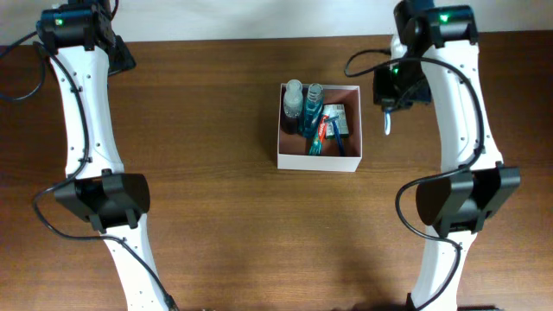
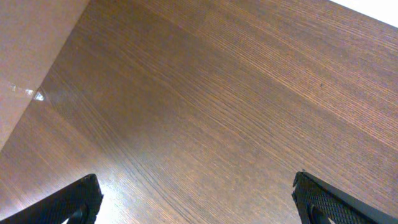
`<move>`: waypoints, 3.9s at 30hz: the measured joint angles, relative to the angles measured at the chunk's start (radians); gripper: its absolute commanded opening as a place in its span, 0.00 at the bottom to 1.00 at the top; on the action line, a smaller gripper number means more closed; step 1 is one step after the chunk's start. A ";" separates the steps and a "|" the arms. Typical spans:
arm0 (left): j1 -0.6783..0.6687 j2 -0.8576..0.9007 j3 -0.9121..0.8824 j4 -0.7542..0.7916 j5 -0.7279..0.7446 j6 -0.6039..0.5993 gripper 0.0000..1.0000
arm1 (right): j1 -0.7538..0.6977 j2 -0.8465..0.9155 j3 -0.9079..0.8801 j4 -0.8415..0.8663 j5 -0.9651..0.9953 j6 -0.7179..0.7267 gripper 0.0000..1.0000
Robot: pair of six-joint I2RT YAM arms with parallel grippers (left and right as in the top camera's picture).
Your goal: Pack container
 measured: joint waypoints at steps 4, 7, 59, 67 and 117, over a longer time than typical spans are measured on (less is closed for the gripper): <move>0.000 0.000 0.000 0.000 0.000 0.000 0.99 | 0.011 0.000 -0.046 0.004 0.018 0.042 0.04; 0.000 0.000 0.000 0.000 0.000 0.000 0.99 | 0.029 0.000 -0.072 0.034 0.022 0.077 0.04; 0.000 0.000 0.000 0.000 0.000 0.000 0.99 | 0.241 0.010 -0.251 0.287 0.060 0.627 0.49; 0.000 0.000 0.000 0.000 0.000 0.000 0.99 | 0.239 0.010 -0.251 0.288 0.060 0.620 0.59; 0.000 0.000 0.000 0.000 0.000 0.000 0.99 | -0.161 -0.794 -0.156 0.001 0.012 -0.069 0.99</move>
